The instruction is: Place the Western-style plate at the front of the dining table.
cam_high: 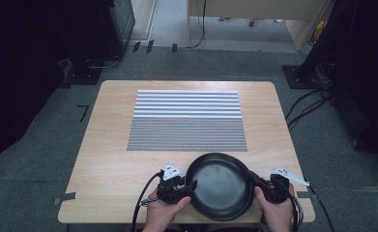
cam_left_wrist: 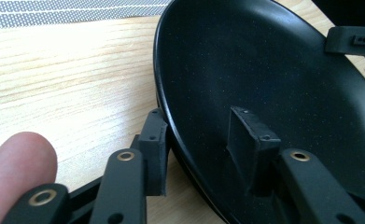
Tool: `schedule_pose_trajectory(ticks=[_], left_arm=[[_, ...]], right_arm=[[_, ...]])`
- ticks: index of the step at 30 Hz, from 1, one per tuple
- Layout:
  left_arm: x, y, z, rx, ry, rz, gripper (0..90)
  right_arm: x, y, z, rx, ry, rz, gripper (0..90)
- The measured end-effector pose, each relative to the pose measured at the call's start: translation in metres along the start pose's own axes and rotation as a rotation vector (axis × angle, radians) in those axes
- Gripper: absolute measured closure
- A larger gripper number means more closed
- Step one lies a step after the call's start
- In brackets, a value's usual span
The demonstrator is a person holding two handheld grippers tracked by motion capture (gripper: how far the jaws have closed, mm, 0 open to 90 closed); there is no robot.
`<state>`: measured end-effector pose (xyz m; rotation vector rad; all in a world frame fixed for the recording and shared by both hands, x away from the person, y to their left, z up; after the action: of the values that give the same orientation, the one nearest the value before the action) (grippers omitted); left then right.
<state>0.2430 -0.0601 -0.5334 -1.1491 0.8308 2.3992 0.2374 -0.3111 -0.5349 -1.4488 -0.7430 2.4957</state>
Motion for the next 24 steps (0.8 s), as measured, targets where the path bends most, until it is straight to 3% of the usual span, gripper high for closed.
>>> schedule_pose_trajectory(ticks=[4, 13, 24], left_arm=[[-0.002, -0.002, 0.003, -0.004, 0.003, 0.010, 61.6], [-0.010, -0.010, 0.013, -0.022, 0.021, 0.019, 65.7], [-0.012, -0.016, 0.020, 0.005, 0.032, 0.019, 66.3]], right_arm=[[0.000, 0.000, -0.001, -0.012, 0.001, -0.020, 85.1], [0.006, -0.010, -0.005, -0.036, -0.015, 0.000, 84.8], [0.009, -0.015, -0.009, -0.048, -0.022, 0.011, 84.4]])
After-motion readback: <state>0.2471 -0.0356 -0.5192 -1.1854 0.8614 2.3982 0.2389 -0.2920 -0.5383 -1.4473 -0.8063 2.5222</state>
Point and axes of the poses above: each handheld gripper's, and its own axes: z roughly backward along the jaws, x roughly out of its underside, y roughly to its right, the point moved 7 cm from there along -z, roughly forward along the jaws, and after that the axes turned 11 degrees about y, right-handed, at the moved point
